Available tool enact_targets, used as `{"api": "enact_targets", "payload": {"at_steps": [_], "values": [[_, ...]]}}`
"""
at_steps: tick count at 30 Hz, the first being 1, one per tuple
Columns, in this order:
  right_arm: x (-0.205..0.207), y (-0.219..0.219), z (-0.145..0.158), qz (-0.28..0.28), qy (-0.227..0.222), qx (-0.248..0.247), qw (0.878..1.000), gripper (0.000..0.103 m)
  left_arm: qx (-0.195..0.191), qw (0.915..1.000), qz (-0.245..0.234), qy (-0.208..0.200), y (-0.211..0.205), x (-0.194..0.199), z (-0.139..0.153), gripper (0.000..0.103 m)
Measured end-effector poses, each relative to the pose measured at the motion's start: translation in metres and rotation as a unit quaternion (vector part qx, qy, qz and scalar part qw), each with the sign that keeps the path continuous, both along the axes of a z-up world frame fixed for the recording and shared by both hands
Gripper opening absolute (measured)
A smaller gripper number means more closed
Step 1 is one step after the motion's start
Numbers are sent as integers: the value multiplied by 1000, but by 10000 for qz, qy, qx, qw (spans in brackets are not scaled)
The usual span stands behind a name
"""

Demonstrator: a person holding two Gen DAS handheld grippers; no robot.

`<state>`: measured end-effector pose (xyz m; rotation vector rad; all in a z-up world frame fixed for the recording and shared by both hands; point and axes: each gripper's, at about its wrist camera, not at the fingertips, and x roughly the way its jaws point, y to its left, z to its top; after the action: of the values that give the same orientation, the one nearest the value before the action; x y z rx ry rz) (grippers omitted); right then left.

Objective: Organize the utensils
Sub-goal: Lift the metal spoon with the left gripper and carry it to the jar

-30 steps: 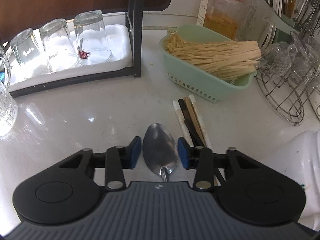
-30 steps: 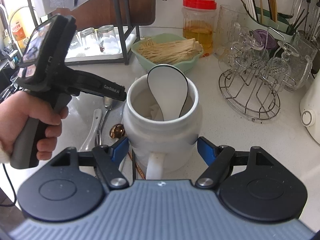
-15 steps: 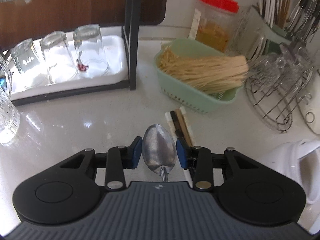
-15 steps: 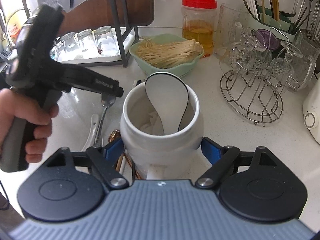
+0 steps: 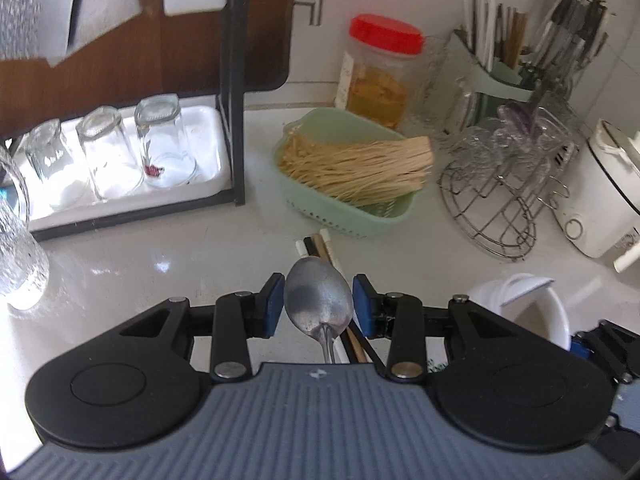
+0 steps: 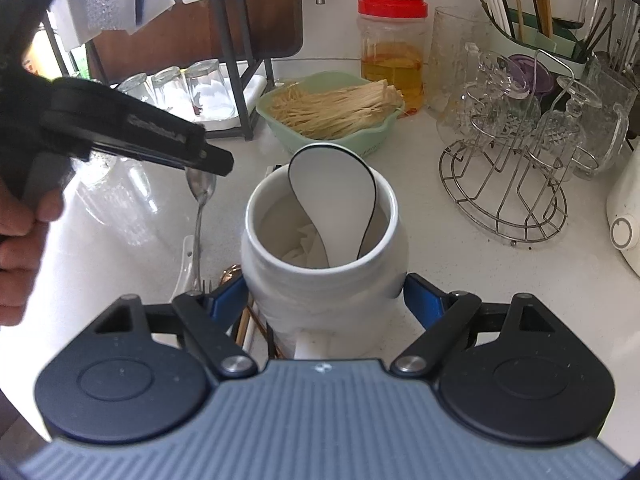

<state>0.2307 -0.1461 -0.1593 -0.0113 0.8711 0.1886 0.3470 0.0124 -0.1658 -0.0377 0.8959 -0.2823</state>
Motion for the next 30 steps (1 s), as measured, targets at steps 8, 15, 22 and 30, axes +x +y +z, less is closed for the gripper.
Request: {"api": "enact_targets", "payload": {"at_steps": [8,15,22,30], "values": [[-2,3,-1,-112,-57,-11,9999,87,-91,9994,-305,-112,0,-18,22,42],[-2,4,-2,-143,-131,-7,9998,87,-109,9986,-486,-152,-3,-24,31,42],[-3,4,-3,-141,-164,-4,9998,87,-102,9978,-604,-247,-6,-26,42,42],[-4,5,-3,-190,-190,-2,9996,87,-83,9969,-707,-345,-9,-27,55,42]]}}
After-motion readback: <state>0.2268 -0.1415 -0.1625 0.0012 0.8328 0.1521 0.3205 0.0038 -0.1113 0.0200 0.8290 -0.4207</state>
